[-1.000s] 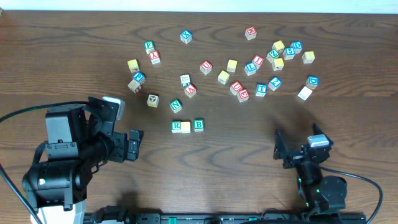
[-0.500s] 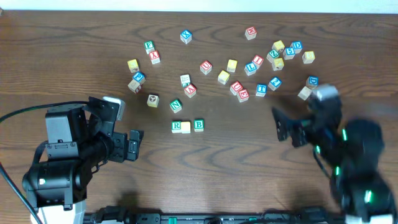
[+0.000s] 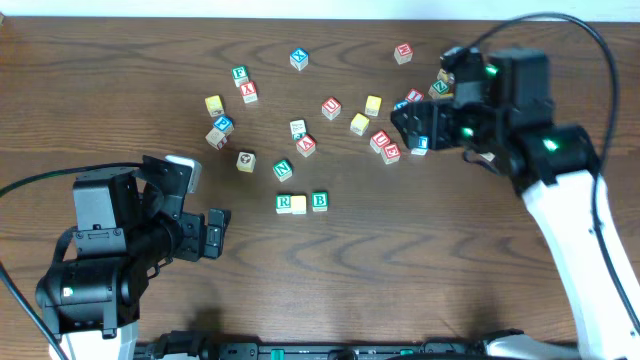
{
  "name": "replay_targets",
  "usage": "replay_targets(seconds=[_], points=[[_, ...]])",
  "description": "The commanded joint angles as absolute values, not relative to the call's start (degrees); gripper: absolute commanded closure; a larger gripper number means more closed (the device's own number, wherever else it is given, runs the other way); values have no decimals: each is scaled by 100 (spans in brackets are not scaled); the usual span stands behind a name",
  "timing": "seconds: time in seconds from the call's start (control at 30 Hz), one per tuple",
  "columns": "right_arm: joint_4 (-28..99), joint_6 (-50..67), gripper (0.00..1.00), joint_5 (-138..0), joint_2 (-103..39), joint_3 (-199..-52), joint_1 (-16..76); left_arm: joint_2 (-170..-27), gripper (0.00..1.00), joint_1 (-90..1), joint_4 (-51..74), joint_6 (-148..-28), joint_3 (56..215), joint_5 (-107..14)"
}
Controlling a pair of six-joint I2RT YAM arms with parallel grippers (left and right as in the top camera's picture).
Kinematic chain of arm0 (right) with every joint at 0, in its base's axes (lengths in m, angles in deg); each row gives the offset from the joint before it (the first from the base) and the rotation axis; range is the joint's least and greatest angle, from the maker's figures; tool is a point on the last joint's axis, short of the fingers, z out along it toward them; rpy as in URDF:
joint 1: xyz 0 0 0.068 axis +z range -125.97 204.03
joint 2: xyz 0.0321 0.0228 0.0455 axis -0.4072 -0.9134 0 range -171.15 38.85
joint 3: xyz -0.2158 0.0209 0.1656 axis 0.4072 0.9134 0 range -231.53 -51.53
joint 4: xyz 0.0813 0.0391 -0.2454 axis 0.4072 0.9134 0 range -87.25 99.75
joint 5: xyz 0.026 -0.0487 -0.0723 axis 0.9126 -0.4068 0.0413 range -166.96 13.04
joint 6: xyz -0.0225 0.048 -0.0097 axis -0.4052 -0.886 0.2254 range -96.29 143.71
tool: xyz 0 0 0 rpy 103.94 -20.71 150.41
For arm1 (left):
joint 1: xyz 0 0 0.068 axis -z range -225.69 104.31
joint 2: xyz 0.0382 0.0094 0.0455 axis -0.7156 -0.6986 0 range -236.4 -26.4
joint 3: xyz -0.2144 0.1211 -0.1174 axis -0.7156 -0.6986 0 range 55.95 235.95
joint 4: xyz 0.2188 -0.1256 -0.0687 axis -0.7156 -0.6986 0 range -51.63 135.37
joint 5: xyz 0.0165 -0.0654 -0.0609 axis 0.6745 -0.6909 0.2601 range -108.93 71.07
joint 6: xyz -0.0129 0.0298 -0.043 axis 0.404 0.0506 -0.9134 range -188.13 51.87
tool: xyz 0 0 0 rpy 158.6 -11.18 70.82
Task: Spell out ROBOT
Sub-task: 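Move the right gripper up over the block pile, then lower the right gripper and grasp the yellow O block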
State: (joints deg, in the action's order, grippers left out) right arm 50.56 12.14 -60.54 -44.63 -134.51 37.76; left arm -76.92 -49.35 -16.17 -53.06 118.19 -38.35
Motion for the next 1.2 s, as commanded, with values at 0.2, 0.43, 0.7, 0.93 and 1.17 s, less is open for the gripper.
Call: replay_targets(seconds=[0.2,0.43,0.7,0.93,1.17], points=[[5622,-58,1,-8073,-6564,-15213,4852,-7688,3,-4963,-1632,-5252,11865,-3903],[5631,-819,1,-8554,-7914,-16301,4952,-7688,3,-4963,-1632,-5252,11865,-3903],[5008,-1921,1,-9208,-8998,-16404,4723,-7688,3,-4963,-1632,-5252,11865,-3903],[4720,-2430,1,-9096,-9619,-16404,4690,-7688,3,-4963,-1632,-5252,11865,-3903],[4709,-2428,2,-9166,-9650,-16402,4712,-7688,3,-4963,-1632,-5252,11865,-3903]])
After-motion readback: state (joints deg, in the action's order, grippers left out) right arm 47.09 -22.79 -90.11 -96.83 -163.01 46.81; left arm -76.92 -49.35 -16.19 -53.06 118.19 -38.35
